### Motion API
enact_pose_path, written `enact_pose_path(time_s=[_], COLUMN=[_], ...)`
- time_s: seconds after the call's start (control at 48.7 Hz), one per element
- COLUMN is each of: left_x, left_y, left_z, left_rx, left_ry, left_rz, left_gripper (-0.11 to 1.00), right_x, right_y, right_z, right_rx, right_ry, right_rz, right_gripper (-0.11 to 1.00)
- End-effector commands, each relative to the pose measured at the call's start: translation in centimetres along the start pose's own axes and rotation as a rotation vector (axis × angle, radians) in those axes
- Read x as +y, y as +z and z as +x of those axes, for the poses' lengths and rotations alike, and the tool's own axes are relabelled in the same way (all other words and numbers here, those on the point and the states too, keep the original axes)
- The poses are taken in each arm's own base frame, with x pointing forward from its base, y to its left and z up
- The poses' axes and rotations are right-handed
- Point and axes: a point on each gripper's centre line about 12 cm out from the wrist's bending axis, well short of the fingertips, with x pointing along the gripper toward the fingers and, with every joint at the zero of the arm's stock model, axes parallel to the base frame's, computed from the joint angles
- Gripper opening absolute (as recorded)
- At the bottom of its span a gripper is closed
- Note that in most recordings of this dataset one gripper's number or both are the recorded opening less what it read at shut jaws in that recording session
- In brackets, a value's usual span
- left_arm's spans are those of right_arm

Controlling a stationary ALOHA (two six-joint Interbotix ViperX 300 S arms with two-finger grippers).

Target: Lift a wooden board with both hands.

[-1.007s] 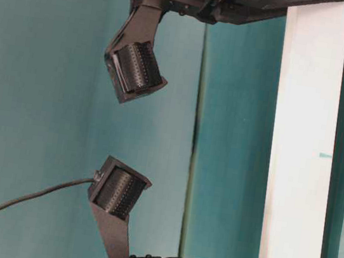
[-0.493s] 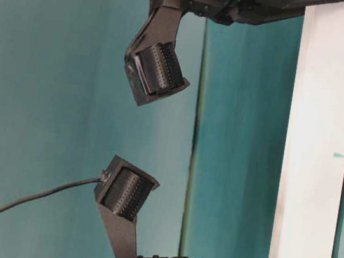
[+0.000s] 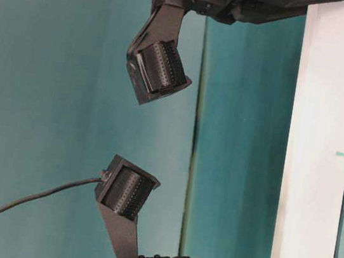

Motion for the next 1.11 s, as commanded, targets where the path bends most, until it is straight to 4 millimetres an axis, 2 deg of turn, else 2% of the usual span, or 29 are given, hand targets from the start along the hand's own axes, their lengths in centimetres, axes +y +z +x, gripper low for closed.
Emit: enact_pose_path(time_s=[0.0,0.473,0.781,1.089], left_x=[0.1,-0.5,-0.8,-1.1], left_y=[0.7,0.6,1.5,1.1], left_z=[-0.5,-0.4,-0.5,-0.3], left_rx=[-0.038,-0.037,-0.127,-0.127], left_ry=[0.001,-0.003,-0.015,-0.017], left_rz=[-0.016,-0.015,-0.004,-0.001], left_gripper=[0.17,0.17,0.17,0.17], right_x=[-0.2,-0.3,-0.5,-0.6], right_y=[0.4,0.4,0.6,0.6], right_z=[0.0,0.2,0.2,0.1], right_rx=[-0.022,-0.028,-0.054,-0.053], right_ry=[-0.003,-0.004,-0.007,-0.006], right_rz=[-0.006,-0.003,0.008,0.018], right_gripper=[0.21,0.21,0.21,0.22])
